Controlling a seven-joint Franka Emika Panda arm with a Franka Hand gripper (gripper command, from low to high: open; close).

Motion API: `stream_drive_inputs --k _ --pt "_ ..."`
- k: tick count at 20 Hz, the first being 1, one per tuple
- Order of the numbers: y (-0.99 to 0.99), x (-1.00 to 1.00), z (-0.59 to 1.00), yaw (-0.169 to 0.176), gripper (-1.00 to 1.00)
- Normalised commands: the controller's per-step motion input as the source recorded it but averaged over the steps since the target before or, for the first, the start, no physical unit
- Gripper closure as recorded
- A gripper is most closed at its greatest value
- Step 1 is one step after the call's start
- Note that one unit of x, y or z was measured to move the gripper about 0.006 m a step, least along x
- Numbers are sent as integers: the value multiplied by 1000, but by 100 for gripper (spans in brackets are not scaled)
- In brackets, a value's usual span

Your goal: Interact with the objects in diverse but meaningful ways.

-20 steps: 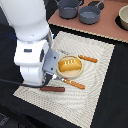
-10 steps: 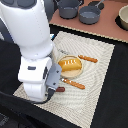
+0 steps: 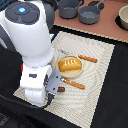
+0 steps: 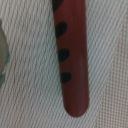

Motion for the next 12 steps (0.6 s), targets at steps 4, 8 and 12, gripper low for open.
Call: stream_drive_inputs --k 4,8,12 --pt "-121 271 7 0 100" --pt "-134 281 0 0 100" --pt "-123 294 0 0 100"
